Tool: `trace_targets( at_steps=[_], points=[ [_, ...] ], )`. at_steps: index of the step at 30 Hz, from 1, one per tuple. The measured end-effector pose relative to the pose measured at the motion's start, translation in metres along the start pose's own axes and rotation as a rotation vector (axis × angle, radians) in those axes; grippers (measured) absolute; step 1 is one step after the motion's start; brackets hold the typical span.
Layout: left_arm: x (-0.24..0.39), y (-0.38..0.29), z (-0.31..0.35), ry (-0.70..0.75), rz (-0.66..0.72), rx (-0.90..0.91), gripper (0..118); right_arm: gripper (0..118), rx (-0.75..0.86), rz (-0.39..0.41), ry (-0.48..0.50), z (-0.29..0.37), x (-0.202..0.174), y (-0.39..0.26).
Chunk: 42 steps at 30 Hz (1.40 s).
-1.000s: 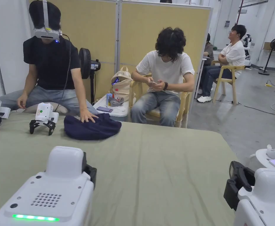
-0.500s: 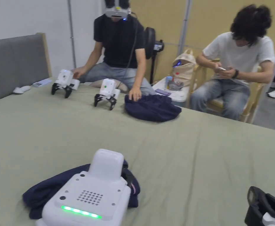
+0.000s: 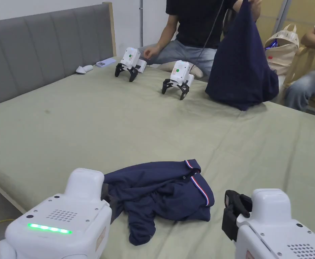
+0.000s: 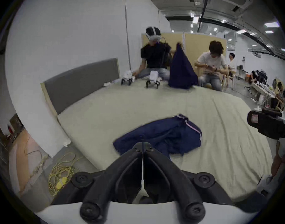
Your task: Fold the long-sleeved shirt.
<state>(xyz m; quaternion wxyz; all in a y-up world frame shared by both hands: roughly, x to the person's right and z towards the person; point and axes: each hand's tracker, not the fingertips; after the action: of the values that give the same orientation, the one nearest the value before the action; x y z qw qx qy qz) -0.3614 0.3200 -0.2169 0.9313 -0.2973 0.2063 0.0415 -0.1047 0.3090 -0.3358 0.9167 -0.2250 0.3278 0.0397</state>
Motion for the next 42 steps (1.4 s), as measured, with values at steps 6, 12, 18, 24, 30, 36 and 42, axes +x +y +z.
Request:
trace_targets(
  at_steps=[6,12,18,24,30,36,42],
  points=[
    [0.022,-0.027,-0.077,-0.071,-0.019,-0.181,18,1,-0.250,-0.045,0.074,-0.042,-0.007,-0.038],
    [0.028,-0.011,-0.151,-0.312,0.079,-0.260,115,1,-0.292,-0.041,0.088,-0.063,-0.007,-0.054],
    [0.062,0.028,-0.250,-0.256,-0.020,-0.221,115,1,-0.336,-0.045,0.079,-0.078,0.001,-0.064],
    [0.122,0.000,-0.329,-0.317,0.004,-0.524,91,1,-0.386,-0.023,0.043,-0.087,0.012,-0.077],
    [0.134,-0.001,-0.305,-0.224,-0.056,-0.378,20,1,-0.380,-0.050,0.017,-0.077,0.028,-0.073],
    [0.144,0.010,-0.274,-0.207,-0.091,-0.348,17,1,-0.310,-0.085,-0.016,-0.055,0.045,-0.059],
    [0.201,0.042,-0.229,-0.295,-0.204,-0.233,16,1,-0.199,-0.153,-0.100,0.000,0.089,-0.032]
  ],
)
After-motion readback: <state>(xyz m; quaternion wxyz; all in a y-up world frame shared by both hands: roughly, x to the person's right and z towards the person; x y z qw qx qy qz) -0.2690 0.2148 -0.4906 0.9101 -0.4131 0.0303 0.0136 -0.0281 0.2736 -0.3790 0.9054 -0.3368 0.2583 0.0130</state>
